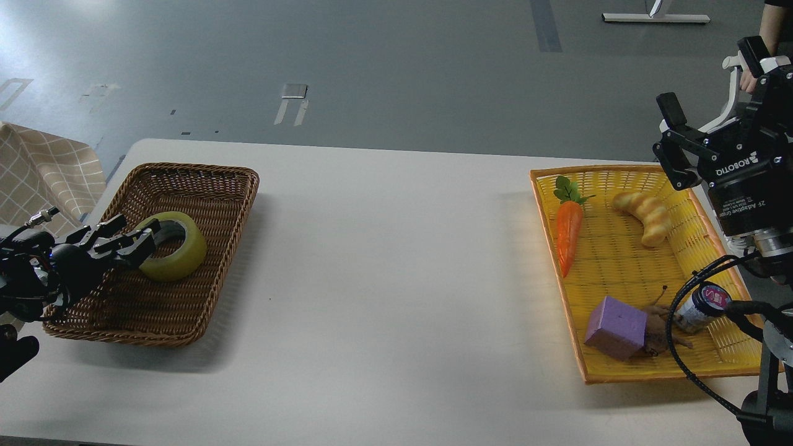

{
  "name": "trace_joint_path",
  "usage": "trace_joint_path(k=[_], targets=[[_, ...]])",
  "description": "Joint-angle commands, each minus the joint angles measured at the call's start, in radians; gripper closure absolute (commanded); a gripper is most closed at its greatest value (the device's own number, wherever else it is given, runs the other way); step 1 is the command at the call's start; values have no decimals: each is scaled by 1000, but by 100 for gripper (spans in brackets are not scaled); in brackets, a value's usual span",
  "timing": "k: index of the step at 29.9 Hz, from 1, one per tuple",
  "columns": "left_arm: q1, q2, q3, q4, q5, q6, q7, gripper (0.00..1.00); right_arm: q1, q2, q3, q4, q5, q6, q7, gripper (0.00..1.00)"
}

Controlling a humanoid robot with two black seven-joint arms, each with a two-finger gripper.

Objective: Place and transfer tape with both arms

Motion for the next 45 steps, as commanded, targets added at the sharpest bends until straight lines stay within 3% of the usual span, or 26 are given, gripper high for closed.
trace_joint_path(k=[1, 10, 16, 18, 24, 28, 34, 40, 42, 45], targets=[[-3, -7, -3, 10, -46, 3, 0, 2, -3, 0, 0, 1, 0, 0, 0, 0], [-55, 10, -22, -48, -308, 28, 0, 2, 1, 2, 1, -1, 0, 0, 0, 0], [-118, 105, -24, -327, -540, 14, 0, 2, 6, -1, 1, -1, 0, 0, 2, 0], [-128, 114, -29, -369, -560, 3, 0, 2, 7, -1, 0, -1, 0, 0, 0, 0], [-162, 92, -125, -522, -710, -107, 0, 2, 10, -6, 0, -1, 0, 0, 2, 0], [-199, 12, -191, -566, -784, -190, 0, 2, 10, -8, 0, -1, 0, 0, 0, 0], [-274, -126, -208, -575, -836, -238, 0, 2, 18, -9, -2, -1, -2, 0, 0, 0], [-303, -278, -295, -573, -908, -385, 1, 2, 61, -9, -10, -2, -14, 0, 0, 0], [-303, -350, -355, -570, -922, -411, 37, 2, 101, -11, -54, -5, -28, 0, 0, 0], [-317, -412, -362, -559, -913, -411, 45, 2, 132, -9, -72, -11, -34, 0, -3, 0]])
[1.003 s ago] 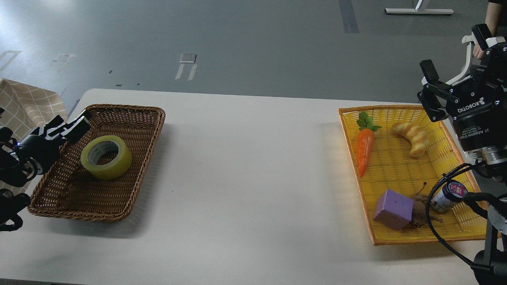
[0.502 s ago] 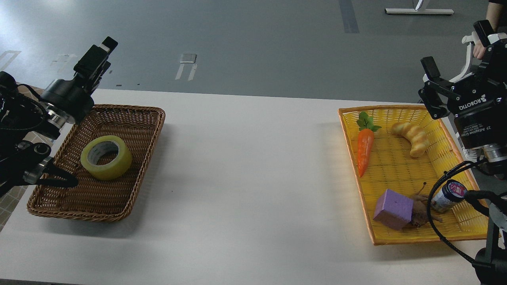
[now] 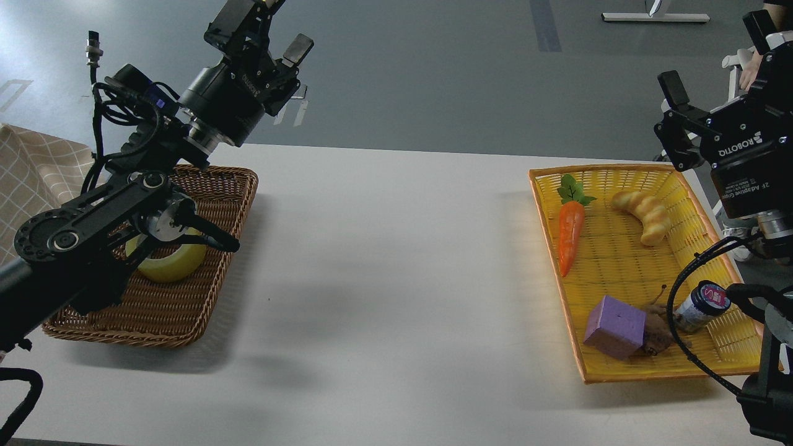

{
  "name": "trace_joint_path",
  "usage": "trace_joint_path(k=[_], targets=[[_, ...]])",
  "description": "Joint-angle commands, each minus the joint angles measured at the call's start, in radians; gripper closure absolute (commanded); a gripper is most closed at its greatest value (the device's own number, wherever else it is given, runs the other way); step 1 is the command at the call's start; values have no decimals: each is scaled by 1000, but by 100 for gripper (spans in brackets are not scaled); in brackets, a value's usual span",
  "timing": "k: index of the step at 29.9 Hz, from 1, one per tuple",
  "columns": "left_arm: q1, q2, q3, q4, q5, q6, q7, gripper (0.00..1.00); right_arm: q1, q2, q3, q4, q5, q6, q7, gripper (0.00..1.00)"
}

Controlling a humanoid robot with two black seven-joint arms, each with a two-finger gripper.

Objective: Place and transfer tape with both arms

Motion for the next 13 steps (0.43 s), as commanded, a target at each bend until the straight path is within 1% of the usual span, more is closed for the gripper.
trace_joint_path(k=[1, 4, 5, 6, 7, 8, 9, 10, 11, 13], targets=[[-16, -79, -18, 9, -1, -9, 11, 2, 44, 1, -23, -6, -8, 0, -5, 0], [-22, -170, -28, 9, -15, -28, 24, 2, 96, 8, -31, -9, -22, 0, -11, 0], [-21, -208, -38, 9, -27, -49, 37, 2, 111, 11, -45, -9, -25, 0, -14, 0], [-19, -220, -52, 9, -37, -64, 54, 2, 119, 10, -56, -9, -25, 0, -15, 0], [-13, -233, -72, 11, -51, -81, 77, 2, 125, 8, -71, -9, -25, -13, -17, 0], [-2, -256, -125, 12, -91, -118, 138, 2, 130, 10, -91, -7, -22, -38, -18, 0], [8, -265, -152, 14, -113, -133, 168, 2, 133, 11, -97, -7, -22, -47, -18, 0], [45, -285, -190, 21, -134, -152, 198, 2, 135, 11, -106, -4, -21, -55, -17, 0], [79, -303, -216, 23, -134, -164, 202, 2, 136, 16, -106, 5, -19, -65, -17, 0], [96, -319, -228, 23, -131, -164, 194, 2, 148, 27, -105, 7, -19, -70, -17, 0]])
